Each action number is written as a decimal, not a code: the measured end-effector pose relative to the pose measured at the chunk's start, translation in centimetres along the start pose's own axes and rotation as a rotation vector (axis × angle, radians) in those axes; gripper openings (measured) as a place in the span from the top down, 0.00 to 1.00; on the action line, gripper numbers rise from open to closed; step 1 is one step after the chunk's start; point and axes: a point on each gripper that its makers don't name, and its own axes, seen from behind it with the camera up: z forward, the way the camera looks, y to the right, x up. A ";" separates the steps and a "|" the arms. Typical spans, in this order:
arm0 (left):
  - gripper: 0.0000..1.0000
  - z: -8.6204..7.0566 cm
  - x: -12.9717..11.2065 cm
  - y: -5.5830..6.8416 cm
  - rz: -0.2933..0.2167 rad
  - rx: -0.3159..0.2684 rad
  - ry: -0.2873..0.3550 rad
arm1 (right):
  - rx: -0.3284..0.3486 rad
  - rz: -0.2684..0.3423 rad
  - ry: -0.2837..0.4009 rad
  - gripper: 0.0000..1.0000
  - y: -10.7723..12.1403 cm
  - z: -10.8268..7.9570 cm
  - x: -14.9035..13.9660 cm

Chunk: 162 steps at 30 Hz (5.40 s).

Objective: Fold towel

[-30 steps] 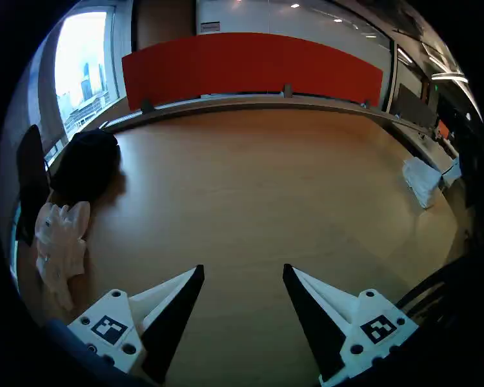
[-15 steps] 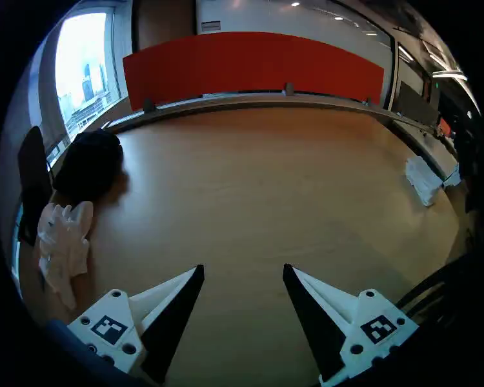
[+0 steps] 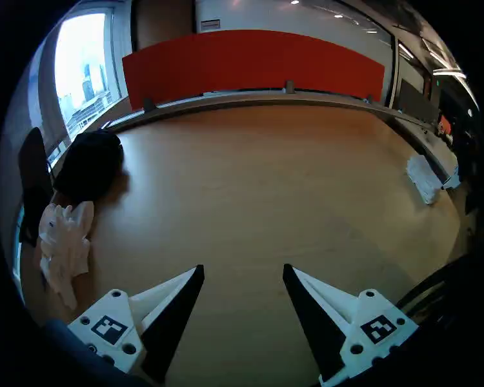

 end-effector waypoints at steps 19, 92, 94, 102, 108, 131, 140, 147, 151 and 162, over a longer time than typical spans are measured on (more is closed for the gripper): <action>0.10 0.2 0.1 0.1 0.003 0.001 -0.005 | -0.022 0.030 0.000 0.91 0.6 0.6 -0.1; 0.10 0.3 2.4 -1.2 -0.050 0.006 0.077 | -0.038 0.172 0.346 0.08 -6.4 -6.0 8.8; 0.10 0.3 2.6 -1.2 -0.051 0.007 0.082 | -0.049 0.176 0.373 0.08 -6.5 -6.5 9.2; 0.10 0.4 3.6 -1.5 -0.054 0.020 0.109 | -0.048 0.217 0.505 0.08 -7.6 -8.6 11.9; 0.10 0.6 4.3 -1.6 -0.052 0.023 0.123 | -0.038 0.259 0.601 0.08 -8.5 -10.0 13.5; 0.10 0.1 7.4 -2.4 -0.080 0.021 0.195 | -0.046 0.286 0.873 0.08 -9.7 -15.3 19.1; 0.10 -0.5 9.7 -3.0 -0.092 0.032 0.258 | -0.047 0.283 0.935 0.08 -9.7 -17.0 20.9; 0.10 -1.3 12.6 -3.8 -0.101 0.046 0.342 | -0.075 0.272 0.995 0.08 -9.6 -18.7 22.5; 0.10 -2.0 14.5 -4.3 -0.101 0.058 0.396 | -0.098 0.275 1.039 0.07 -9.2 -20.0 23.5; 0.10 -3.4 17.8 -5.2 -0.116 0.064 0.487 | -0.101 0.268 1.077 0.06 -9.6 -21.4 25.2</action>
